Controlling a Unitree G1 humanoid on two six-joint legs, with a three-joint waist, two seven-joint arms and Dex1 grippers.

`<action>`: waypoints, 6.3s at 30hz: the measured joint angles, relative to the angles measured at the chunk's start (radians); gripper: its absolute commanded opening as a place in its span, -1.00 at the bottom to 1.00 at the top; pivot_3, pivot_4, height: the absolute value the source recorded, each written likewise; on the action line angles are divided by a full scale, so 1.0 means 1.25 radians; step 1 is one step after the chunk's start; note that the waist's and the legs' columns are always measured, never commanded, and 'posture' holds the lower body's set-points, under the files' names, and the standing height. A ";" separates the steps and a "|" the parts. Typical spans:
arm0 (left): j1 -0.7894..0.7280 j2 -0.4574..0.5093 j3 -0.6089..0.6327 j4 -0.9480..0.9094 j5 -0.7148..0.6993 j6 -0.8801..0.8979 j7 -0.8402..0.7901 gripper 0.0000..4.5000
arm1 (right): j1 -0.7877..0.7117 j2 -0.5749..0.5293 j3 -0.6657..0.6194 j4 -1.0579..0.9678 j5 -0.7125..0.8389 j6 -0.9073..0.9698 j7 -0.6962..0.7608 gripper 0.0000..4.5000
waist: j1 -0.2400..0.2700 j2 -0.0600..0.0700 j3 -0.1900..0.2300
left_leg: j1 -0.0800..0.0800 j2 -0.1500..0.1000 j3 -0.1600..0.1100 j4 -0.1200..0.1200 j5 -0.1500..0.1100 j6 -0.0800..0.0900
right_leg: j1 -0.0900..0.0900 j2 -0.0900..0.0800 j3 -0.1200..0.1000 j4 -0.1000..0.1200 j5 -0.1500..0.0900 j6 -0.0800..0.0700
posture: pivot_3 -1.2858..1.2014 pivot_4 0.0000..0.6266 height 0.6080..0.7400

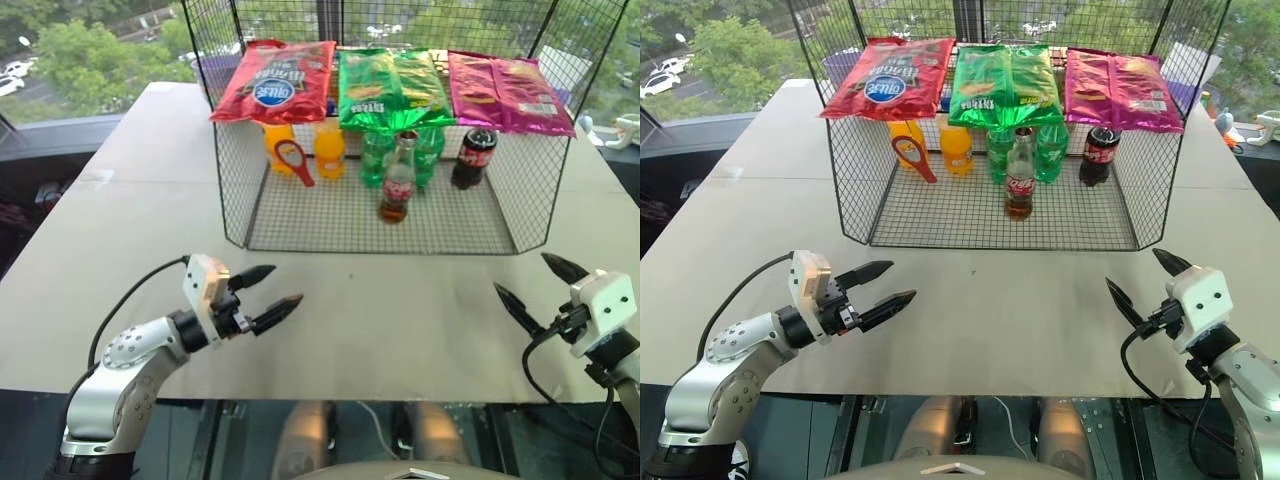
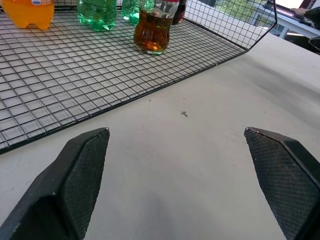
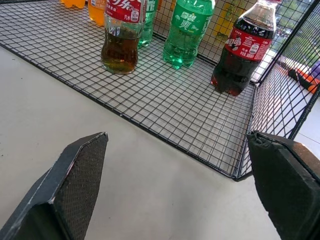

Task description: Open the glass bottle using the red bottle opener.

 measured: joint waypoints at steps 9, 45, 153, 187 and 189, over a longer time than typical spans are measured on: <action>-0.123 -0.070 -0.004 0.006 0.007 0.014 0.111 0.99 | -0.067 0.040 0.047 -0.048 0.011 0.017 -0.039 1.00 | 0.000 0.000 0.000 | 0.000 0.000 -0.001 0.001 0.002 0.003 | 0.001 0.001 0.000 0.001 0.000 0.000 | 0.03 -0.52 1.00; -0.581 -0.167 -0.043 0.418 0.122 0.035 0.214 0.99 | -0.117 -0.001 0.130 -0.343 0.122 0.194 -0.103 1.00 | 0.000 -0.005 0.002 | 0.001 -0.004 -0.003 0.002 0.002 0.004 | 0.003 0.002 0.000 0.001 0.001 0.001 | 0.03 -0.52 1.00; -0.470 -0.245 0.051 0.129 -0.477 0.440 0.226 -1.00 | -0.573 0.321 0.275 0.056 0.585 0.549 -0.261 0.31 | -0.003 -0.007 0.004 | 0.000 -0.003 -0.005 0.010 0.002 0.004 | 0.004 0.003 -0.001 0.009 0.000 0.000 | 0.03 -0.52 1.00; -0.475 -0.143 -0.020 0.164 -0.284 0.283 0.140 0.97 | -0.486 0.219 0.225 -0.018 0.637 0.546 -0.288 -1.00 | 0.001 -0.005 0.006 | -0.003 -0.002 -0.003 0.004 0.002 0.004 | 0.001 0.002 -0.001 0.001 0.000 0.000 | 0.03 -0.52 1.00; -0.489 -0.148 -0.058 0.177 -0.202 0.224 0.142 0.97 | -0.464 0.209 0.206 -0.040 0.642 0.537 -0.304 -1.00 | 0.000 -0.005 0.006 | -0.003 -0.003 -0.003 0.002 0.002 0.004 | 0.001 0.002 0.000 0.000 0.001 0.000 | 0.03 -0.52 1.00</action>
